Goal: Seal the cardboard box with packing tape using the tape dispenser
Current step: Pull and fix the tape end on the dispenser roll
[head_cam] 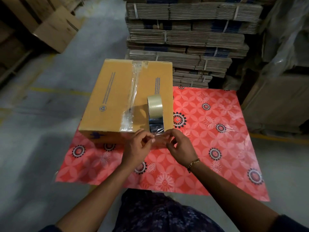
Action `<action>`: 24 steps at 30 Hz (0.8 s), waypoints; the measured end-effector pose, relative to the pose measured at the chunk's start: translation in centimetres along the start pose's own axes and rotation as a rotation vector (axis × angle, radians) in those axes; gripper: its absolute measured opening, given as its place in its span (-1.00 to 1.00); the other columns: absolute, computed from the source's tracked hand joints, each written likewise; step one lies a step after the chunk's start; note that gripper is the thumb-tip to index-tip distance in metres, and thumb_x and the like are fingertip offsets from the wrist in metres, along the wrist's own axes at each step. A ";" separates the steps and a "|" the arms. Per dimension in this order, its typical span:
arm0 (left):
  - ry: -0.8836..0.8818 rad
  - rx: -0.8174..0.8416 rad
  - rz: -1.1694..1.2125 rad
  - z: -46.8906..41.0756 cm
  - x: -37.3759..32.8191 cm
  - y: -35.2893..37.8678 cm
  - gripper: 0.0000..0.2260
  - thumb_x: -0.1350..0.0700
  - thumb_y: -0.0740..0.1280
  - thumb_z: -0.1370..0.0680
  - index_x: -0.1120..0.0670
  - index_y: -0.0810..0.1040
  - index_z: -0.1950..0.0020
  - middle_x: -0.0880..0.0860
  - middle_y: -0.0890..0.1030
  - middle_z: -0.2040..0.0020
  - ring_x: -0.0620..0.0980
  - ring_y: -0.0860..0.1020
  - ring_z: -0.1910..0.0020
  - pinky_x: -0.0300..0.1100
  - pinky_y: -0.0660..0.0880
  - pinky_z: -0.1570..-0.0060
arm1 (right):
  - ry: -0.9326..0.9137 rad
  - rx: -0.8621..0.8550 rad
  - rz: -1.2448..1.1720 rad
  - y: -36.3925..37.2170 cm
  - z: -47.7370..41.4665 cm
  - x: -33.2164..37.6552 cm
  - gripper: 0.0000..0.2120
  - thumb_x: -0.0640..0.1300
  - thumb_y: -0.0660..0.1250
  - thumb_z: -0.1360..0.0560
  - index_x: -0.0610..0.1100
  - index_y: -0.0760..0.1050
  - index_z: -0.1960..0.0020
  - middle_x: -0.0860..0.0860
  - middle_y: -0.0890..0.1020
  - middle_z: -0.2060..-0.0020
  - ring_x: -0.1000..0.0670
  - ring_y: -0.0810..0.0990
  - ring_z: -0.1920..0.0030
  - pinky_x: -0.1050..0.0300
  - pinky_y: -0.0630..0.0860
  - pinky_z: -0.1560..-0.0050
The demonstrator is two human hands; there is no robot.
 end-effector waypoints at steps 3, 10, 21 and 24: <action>-0.056 0.002 0.022 0.2 0.2 0.0 -0.92 0.18 0.46 -0.54 0.06 0.64 -0.01 -0.07 0.62 0.04 -0.16 0.60 0.09 -0.26 0.53 0.09 | -0.026 -0.013 0.018 -0.4 -0.5 0.3 -0.83 -0.26 0.35 -0.48 -0.03 0.55 0.00 0.05 0.58 0.11 0.04 0.56 0.20 -0.04 0.55 0.18; -0.132 0.032 0.078 0.9 1.2 0.1 -0.54 0.28 0.47 -0.50 -0.06 0.49 -0.33 -0.08 0.55 -0.08 -0.18 0.58 0.08 -0.34 0.53 0.15 | -0.055 0.030 0.051 -0.3 -0.4 0.2 -0.90 -0.16 0.36 -0.49 0.01 0.56 0.03 0.08 0.59 0.12 0.01 0.59 0.19 -0.06 0.57 0.19; -0.177 0.095 0.197 0.2 1.6 1.5 -0.95 0.07 0.45 -0.55 -0.01 0.60 0.06 -0.06 0.56 -0.01 -0.14 0.59 0.05 -0.21 0.59 0.05 | 0.147 0.117 -0.194 0.1 -0.8 -1.5 -0.97 -0.18 0.41 -0.49 -0.07 0.62 0.10 0.02 0.67 0.21 0.10 0.58 0.31 0.20 0.51 0.30; -0.341 0.104 0.337 0.4 2.8 2.0 -0.94 0.11 0.48 -0.53 0.00 0.62 0.09 0.01 0.66 0.07 0.07 0.65 0.11 -0.04 0.62 0.17 | 0.282 0.155 -0.373 0.3 -0.9 -2.3 -0.96 -0.25 0.39 -0.51 -0.20 0.62 0.09 -0.17 0.68 0.23 0.06 0.59 0.34 0.28 0.44 0.40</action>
Point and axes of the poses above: each hand's wrist, its own z-axis away from the middle knuckle, its own y-axis out of the palm, x = y × z, the point moved 9 cm from there along -z, towards the middle knuckle
